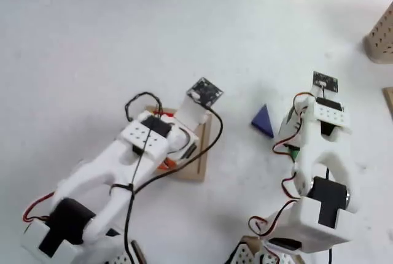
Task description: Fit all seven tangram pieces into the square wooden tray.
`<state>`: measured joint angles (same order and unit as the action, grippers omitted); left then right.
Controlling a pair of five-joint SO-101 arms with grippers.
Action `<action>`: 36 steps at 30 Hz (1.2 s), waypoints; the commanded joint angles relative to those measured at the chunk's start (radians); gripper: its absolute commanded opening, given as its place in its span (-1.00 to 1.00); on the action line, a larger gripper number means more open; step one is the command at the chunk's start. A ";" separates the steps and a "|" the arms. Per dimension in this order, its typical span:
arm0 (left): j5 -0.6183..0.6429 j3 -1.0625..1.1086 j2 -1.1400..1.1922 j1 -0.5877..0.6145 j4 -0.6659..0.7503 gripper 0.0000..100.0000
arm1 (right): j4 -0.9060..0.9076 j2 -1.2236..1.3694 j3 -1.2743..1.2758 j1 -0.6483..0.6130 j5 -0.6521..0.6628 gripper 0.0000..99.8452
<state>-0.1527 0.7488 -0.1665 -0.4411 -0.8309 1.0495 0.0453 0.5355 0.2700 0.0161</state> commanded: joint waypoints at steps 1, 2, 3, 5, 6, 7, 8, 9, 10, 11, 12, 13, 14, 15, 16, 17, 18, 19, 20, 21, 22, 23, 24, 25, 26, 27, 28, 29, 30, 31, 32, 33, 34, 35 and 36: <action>0.003 -0.066 -0.131 0.004 -0.046 -0.96 | -0.012 -0.039 -0.040 0.007 -0.003 -0.96; 0.003 -0.057 -0.170 0.004 -0.054 -0.93 | -0.012 -0.039 -0.040 0.007 -0.003 -0.96; 0.006 -0.049 -0.203 0.008 -0.055 -0.92 | -0.012 -0.039 -0.040 0.007 -0.003 -0.96; 0.006 -0.008 -0.274 0.021 -0.043 -0.95 | -0.012 -0.039 -0.040 0.007 -0.003 -0.96; 0.008 0.017 -0.303 0.035 -0.025 -0.96 | -0.012 -0.039 -0.040 0.007 -0.003 -0.96; 0.009 0.044 -0.326 0.050 0.002 -0.95 | -0.012 -0.039 -0.040 0.007 -0.003 -0.96; 0.009 0.075 -0.346 0.067 0.035 -0.95 | -0.010 -0.039 -0.040 0.007 -0.003 -0.96; 0.009 0.104 -0.361 0.087 0.074 -0.95 | -0.008 -0.039 -0.040 0.007 -0.003 -0.96; 0.009 0.132 -0.372 0.111 0.114 -0.95 | -0.008 -0.039 -0.040 0.007 -0.003 -0.96; 0.011 0.157 -0.378 0.137 0.150 -0.95 | -0.008 -0.041 -0.038 0.007 -0.003 -0.96; 0.011 0.176 -0.381 0.162 0.187 -0.95 | -0.007 -0.044 -0.038 0.007 -0.003 -0.96; 0.011 0.190 -0.378 0.185 0.221 -0.95 | -0.005 -0.048 -0.038 0.012 -0.003 -0.96; 0.012 0.201 -0.378 0.208 0.250 -0.95 | 0.002 -0.048 -0.037 0.015 -0.005 -0.96; 0.031 0.207 -0.377 0.229 0.269 -0.95 | 0.010 -0.048 -0.038 0.016 -0.006 -0.96; 0.063 0.209 -0.371 0.246 0.281 -0.95 | 0.015 -0.048 -0.038 0.016 -0.006 -0.96; 0.097 0.204 -0.360 0.260 0.285 -0.95 | 0.015 -0.050 -0.038 0.016 -0.008 -0.96; 0.121 0.198 -0.346 0.272 0.287 -0.95 | 0.015 -0.050 -0.038 0.016 -0.009 -0.96; 0.138 0.192 -0.329 0.283 0.288 -0.95 | 0.015 -0.050 -0.038 0.016 -0.011 -0.96; 0.140 0.178 -0.311 0.292 0.288 -0.95 | 0.015 -0.050 -0.038 0.018 -0.011 -0.96; 0.140 0.164 -0.288 0.303 0.288 -0.95 | 0.015 -0.050 -0.038 0.024 -0.011 -0.96; 0.140 0.146 -0.260 0.312 0.288 -0.95 | 0.015 -0.050 -0.038 0.028 -0.011 -0.96; 0.140 0.127 -0.229 0.323 0.288 -0.95 | 0.015 -0.050 -0.038 0.030 -0.011 -0.96; 0.140 0.106 -0.194 0.334 0.288 -0.95 | 0.015 -0.050 -0.038 0.028 -0.011 -0.96; 0.140 0.084 -0.154 0.341 0.290 -0.95 | 0.015 -0.050 -0.038 0.025 -0.011 -0.96; 0.140 0.063 -0.114 0.348 0.295 -0.95 | 0.016 -0.050 -0.038 0.025 -0.011 -0.96; 0.140 0.041 -0.079 0.354 0.293 -0.95 | 0.016 -0.051 -0.038 0.027 -0.011 -0.96; 0.141 0.018 -0.048 0.355 0.293 -0.95 | 0.016 -0.056 -0.038 0.028 -0.011 -0.96; 0.141 0.002 -0.027 0.367 0.292 -0.95 | 0.016 -0.068 -0.037 0.028 -0.011 -0.96; 0.141 -0.014 -0.016 0.377 0.290 -0.95 | 0.022 -0.082 -0.031 0.030 -0.011 -0.96; 0.144 -0.023 -0.012 0.384 0.279 -0.95 | 0.022 -0.101 -0.017 0.030 -0.011 -0.96; 0.144 -0.029 -0.010 0.386 0.270 -0.95 | 0.022 -0.122 -0.003 0.027 -0.011 -0.96; 0.144 -0.029 -0.010 0.386 0.264 -0.95 | 0.021 -0.145 0.014 0.024 -0.011 -0.96; 0.144 -0.029 -0.010 0.383 0.264 -0.95 | 0.018 -0.170 0.029 0.022 -0.011 -0.96; 0.144 -0.029 -0.010 0.378 0.264 -0.94 | 0.005 -0.193 0.048 0.019 -0.011 -0.96; 0.143 -0.029 -0.010 0.377 0.264 -0.94 | -0.012 -0.216 0.069 0.013 -0.011 -0.96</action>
<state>-0.0176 0.7718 -0.1788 -0.0652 -0.5608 1.0618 -0.0806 0.5831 0.2885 0.0146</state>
